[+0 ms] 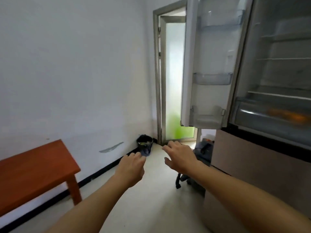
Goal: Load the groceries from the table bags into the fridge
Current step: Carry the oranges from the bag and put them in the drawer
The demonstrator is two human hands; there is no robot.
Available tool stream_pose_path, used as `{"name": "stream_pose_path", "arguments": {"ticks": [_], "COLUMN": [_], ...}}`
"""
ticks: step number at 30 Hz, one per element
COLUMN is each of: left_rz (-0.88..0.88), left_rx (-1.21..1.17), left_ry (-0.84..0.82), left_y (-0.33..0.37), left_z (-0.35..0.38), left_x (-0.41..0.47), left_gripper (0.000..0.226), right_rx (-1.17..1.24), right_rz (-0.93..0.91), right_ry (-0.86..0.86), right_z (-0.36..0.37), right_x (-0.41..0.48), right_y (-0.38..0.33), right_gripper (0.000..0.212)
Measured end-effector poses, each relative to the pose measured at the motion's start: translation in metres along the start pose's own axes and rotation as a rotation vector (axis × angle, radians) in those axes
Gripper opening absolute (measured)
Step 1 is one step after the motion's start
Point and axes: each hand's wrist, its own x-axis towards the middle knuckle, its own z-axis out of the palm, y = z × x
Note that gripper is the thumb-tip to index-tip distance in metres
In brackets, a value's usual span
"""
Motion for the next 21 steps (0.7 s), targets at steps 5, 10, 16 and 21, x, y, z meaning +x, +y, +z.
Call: {"name": "stream_pose_path", "arguments": {"ticks": [5,10,16,21], "left_rz": [-0.246,-0.448,-0.647,-0.773], "left_rx": [0.041,0.069,0.092,0.071], "left_ry": [-0.083,-0.157,-0.237,-0.252], "left_y": [-0.121,-0.244,-0.369,-0.451], "left_z": [0.012,0.006,0.005,0.015], "left_x": [-0.13,-0.277,-0.424,-0.499], "left_gripper": [0.016,0.022,0.02,0.02], "right_rx": [0.086,0.187,0.312,0.362], "right_rz": [-0.224,-0.342,-0.509,-0.636], "right_ry": [0.023,0.018,-0.005,-0.041], "right_z": [0.013,0.024,0.019,0.018], "right_x": [0.051,0.087,0.114,0.149], "right_y": [-0.161,-0.345,-0.545,-0.659], "right_gripper": [0.039,0.034,0.021,0.024]}}
